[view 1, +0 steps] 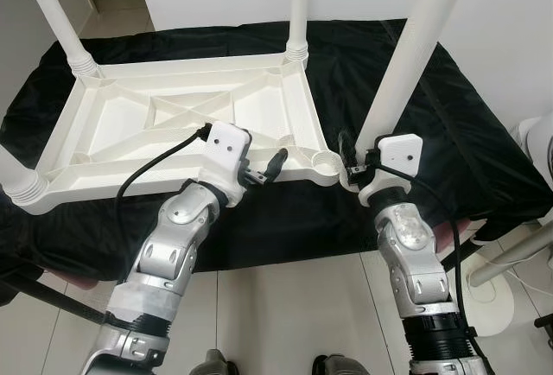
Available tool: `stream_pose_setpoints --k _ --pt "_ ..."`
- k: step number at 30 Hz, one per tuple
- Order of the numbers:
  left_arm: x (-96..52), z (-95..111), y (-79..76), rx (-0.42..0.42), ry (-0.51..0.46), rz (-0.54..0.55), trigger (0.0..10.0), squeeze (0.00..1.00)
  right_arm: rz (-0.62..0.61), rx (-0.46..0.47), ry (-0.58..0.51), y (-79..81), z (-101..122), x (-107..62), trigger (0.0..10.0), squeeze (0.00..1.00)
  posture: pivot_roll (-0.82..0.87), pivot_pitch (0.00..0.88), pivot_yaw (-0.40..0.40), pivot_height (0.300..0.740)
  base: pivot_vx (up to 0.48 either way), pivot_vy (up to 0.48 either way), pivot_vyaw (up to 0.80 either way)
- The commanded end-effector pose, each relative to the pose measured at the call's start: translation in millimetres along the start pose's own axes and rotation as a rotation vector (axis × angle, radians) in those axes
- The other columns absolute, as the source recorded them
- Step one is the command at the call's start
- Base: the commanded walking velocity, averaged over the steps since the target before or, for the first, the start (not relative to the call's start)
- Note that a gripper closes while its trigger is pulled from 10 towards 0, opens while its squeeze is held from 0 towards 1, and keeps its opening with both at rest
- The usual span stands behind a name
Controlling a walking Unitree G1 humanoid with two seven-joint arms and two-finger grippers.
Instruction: Building children table
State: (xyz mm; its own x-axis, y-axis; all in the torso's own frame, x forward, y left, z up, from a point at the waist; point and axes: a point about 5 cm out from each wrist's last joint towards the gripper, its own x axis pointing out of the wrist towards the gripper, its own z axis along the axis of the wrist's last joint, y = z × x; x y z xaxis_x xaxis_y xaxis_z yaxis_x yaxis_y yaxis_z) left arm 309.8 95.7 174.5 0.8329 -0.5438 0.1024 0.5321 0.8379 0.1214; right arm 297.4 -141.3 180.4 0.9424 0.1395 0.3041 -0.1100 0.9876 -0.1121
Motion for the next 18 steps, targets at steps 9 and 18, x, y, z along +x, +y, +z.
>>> stream_pose_setpoints --k 9,18 --pt "-14.2 3.3 11.2 -0.021 -0.017 0.083 10.0 0.00 -0.008 -0.008 -0.002 -3.0 3.3 3.9 10.0 0.00 -0.06 0.097 0.032 0.740 0.000 0.000 0.00" --pt "-16.7 0.6 19.8 -0.009 0.006 0.152 10.0 0.00 0.002 -0.007 0.004 -1.8 2.6 3.0 10.0 0.00 -0.05 0.099 0.021 0.740 0.000 0.000 0.00"
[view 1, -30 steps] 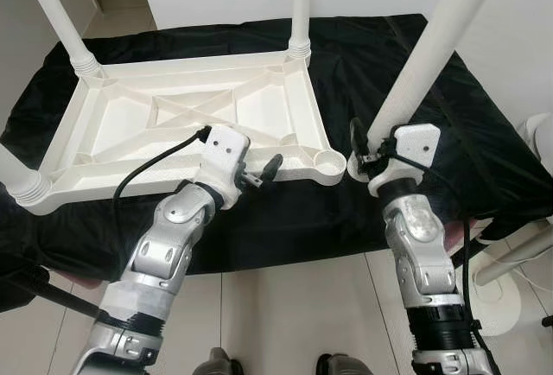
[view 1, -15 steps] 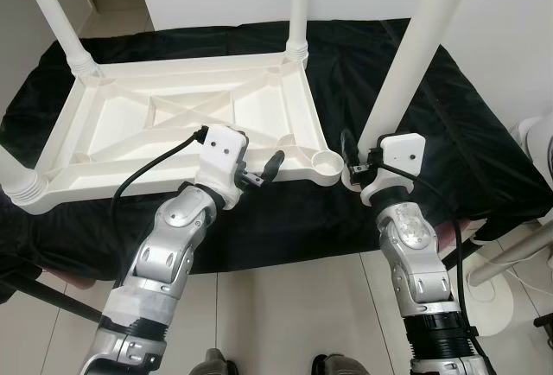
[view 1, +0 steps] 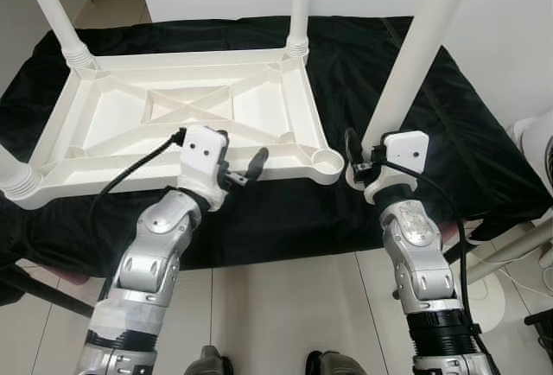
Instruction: Building children table
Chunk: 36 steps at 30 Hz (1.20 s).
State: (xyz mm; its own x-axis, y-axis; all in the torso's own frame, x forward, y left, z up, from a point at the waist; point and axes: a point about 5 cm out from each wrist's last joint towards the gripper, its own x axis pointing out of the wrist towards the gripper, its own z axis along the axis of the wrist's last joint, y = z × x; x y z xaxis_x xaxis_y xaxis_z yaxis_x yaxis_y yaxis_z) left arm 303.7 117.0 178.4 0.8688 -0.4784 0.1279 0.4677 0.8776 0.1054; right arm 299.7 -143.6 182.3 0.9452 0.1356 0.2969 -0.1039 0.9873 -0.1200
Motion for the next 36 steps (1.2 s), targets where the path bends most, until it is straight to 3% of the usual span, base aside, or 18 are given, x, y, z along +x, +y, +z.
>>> stream_pose_setpoints --k 1,17,36 --pt "1.0 -2.5 4.8 -0.003 0.019 0.077 10.0 0.00 0.009 0.001 -0.004 1.4 2.0 0.9 10.0 0.00 -0.05 0.094 0.016 0.740 0.000 0.000 0.00" --pt "4.6 3.2 6.2 -0.014 -0.007 0.091 10.0 0.00 0.039 -0.020 -0.003 3.0 1.4 5.6 10.0 0.00 -0.04 0.065 -0.001 0.740 0.000 0.000 0.00" --pt "4.1 3.5 8.3 -0.012 -0.008 0.104 10.0 0.00 0.058 -0.030 0.004 3.9 -0.1 5.7 10.0 0.00 -0.04 0.068 -0.012 0.740 0.279 0.000 0.00"
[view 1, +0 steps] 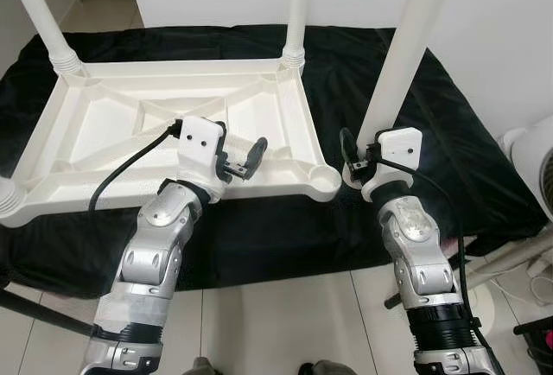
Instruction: Building children table
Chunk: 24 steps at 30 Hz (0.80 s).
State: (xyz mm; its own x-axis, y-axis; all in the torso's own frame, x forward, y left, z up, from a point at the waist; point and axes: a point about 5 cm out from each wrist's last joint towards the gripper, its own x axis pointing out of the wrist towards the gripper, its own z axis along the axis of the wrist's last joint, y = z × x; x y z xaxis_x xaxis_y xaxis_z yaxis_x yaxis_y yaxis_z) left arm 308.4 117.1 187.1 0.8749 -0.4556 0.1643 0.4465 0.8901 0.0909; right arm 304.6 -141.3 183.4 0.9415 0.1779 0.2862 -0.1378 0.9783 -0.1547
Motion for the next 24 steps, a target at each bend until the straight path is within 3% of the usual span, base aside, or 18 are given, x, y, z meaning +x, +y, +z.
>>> stream_pose_setpoints --k 1,11,18,24 --pt "-1.0 -4.1 5.3 0.002 0.026 0.078 10.0 0.00 0.015 -0.007 -0.001 2.3 0.2 0.5 10.0 0.00 -0.04 0.068 -0.012 0.740 0.311 0.000 0.00" --pt "-2.3 -4.2 5.2 -0.002 0.031 0.077 10.0 0.00 0.018 -0.009 0.004 2.8 -1.0 -0.4 10.0 0.00 -0.04 0.072 -0.013 0.740 0.291 0.000 0.00" --pt "-3.5 -4.4 1.2 -0.010 0.026 0.064 10.0 0.00 0.026 -0.013 0.005 4.2 -1.3 -0.8 10.0 0.00 -0.04 0.074 -0.012 0.740 0.000 0.000 0.00" --pt "-6.3 -3.1 -9.3 -0.021 0.029 -0.024 10.0 0.00 0.034 -0.015 0.008 4.9 -2.2 -1.5 10.0 0.00 -0.03 0.077 -0.015 0.740 0.000 0.000 0.00"
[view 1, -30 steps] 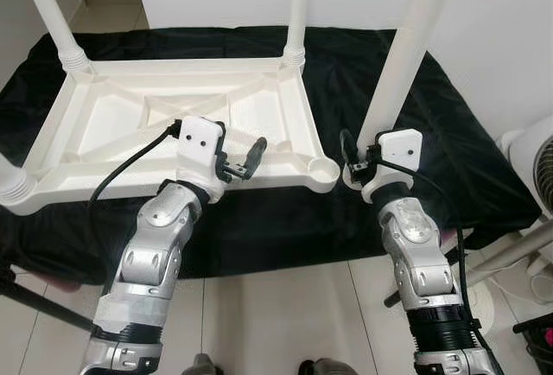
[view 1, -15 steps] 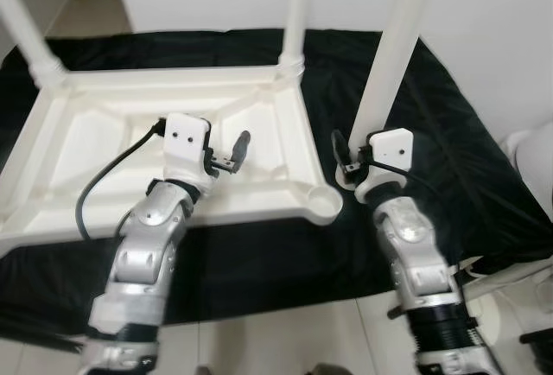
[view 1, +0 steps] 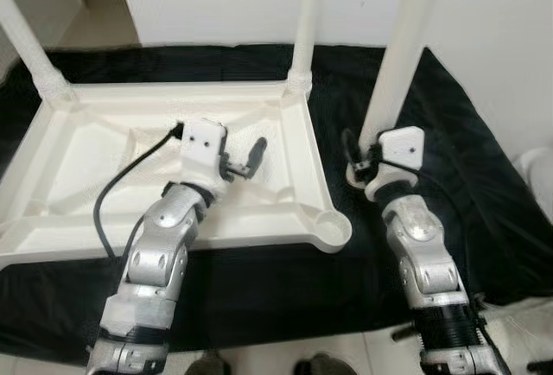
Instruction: Building children table
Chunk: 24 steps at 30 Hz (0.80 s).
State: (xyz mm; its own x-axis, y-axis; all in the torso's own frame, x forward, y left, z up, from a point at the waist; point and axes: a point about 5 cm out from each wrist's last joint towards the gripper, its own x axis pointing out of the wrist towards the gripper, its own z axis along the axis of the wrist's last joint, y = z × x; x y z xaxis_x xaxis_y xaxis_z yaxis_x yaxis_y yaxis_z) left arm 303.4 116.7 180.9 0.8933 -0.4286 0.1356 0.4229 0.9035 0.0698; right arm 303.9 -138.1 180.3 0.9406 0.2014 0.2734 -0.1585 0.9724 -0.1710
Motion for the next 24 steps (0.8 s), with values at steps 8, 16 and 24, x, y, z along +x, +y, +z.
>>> stream_pose_setpoints --k 8,16,24 --pt "-19.4 3.7 -33.1 0.023 0.022 -0.328 10.0 0.00 0.014 -0.012 0.014 1.7 -2.4 -4.6 10.0 0.00 -0.04 0.089 -0.007 0.740 0.000 0.000 0.00" --pt "-34.9 -0.7 -45.4 0.031 0.077 -0.532 10.0 0.00 0.070 0.002 0.023 7.5 -7.4 -17.4 10.0 0.00 -0.04 0.102 0.006 0.740 0.000 0.000 0.00" --pt "-45.2 -6.1 -53.3 0.050 0.141 -0.624 10.0 0.00 0.146 0.030 0.021 17.3 -14.1 -28.1 10.0 0.00 -0.05 0.110 0.023 0.740 0.000 0.000 0.00"
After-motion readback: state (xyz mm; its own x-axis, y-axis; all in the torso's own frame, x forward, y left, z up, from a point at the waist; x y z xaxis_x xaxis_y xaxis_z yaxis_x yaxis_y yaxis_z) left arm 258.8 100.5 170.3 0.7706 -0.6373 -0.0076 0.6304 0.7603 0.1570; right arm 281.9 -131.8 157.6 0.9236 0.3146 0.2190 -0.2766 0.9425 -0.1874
